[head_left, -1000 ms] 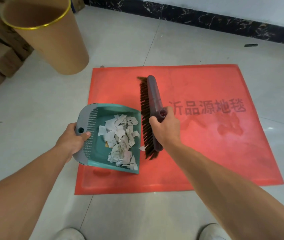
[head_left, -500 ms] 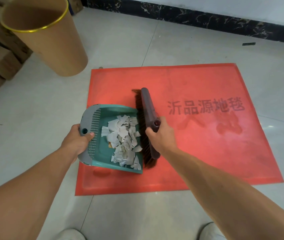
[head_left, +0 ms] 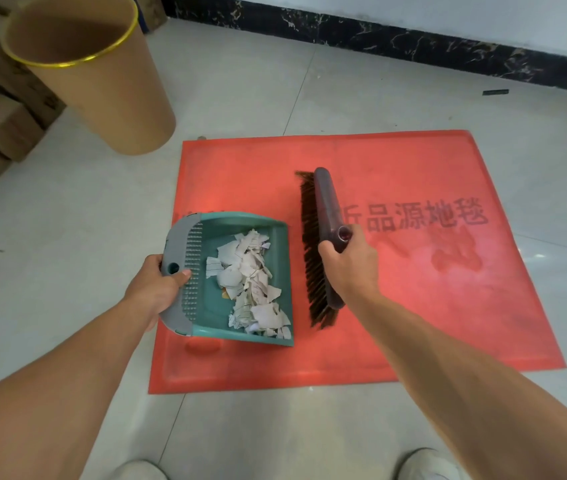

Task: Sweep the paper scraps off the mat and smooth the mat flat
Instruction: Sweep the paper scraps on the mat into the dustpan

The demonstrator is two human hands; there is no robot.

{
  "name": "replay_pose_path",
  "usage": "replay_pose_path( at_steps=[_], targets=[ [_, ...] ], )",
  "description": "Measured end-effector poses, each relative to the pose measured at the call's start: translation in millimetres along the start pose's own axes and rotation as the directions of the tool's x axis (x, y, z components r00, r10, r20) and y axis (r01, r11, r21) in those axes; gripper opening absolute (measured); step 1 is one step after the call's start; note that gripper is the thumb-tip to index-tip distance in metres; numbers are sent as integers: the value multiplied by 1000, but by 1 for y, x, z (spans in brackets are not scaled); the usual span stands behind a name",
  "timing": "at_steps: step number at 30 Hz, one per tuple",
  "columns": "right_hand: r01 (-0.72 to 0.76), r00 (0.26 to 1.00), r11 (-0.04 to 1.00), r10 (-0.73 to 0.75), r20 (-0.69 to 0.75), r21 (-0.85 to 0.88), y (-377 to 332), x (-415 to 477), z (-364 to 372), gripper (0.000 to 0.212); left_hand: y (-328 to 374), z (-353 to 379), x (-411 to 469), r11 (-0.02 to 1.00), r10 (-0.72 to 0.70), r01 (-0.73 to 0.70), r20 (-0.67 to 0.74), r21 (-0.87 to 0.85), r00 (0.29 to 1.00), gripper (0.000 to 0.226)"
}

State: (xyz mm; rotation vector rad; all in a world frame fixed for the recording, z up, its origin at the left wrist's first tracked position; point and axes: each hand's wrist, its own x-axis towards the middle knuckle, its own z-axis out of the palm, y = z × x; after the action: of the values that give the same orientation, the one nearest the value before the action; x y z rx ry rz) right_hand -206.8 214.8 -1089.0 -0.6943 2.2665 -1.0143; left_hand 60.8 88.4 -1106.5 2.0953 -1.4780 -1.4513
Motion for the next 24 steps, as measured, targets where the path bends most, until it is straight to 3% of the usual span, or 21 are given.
replay_pose_path(
  at_steps=[6, 11, 14, 24],
  targets=[
    [-5, 1000, 982, 0, -26, -191, 17, 1, -6, 24, -1, 0, 5, 998, -28, 30, 31, -52, 999, 33],
    [-1, 1000, 988, 0, -9, -154, 11, 1, -7, 21, -2, -1, 11, 982, -44, 54, 62, -179, 997, 43],
    [-19, 1000, 994, 17, -20, -110, 7, 2, -8, 19, 4, 3, 7, 957, -58, 67, 41, -282, 997, 35],
    [2, 999, 991, 3, 43, -131, -35, 7, -5, 29, 32, -30, 11, 936, -39, 14, -63, -351, 997, 43]
  ],
)
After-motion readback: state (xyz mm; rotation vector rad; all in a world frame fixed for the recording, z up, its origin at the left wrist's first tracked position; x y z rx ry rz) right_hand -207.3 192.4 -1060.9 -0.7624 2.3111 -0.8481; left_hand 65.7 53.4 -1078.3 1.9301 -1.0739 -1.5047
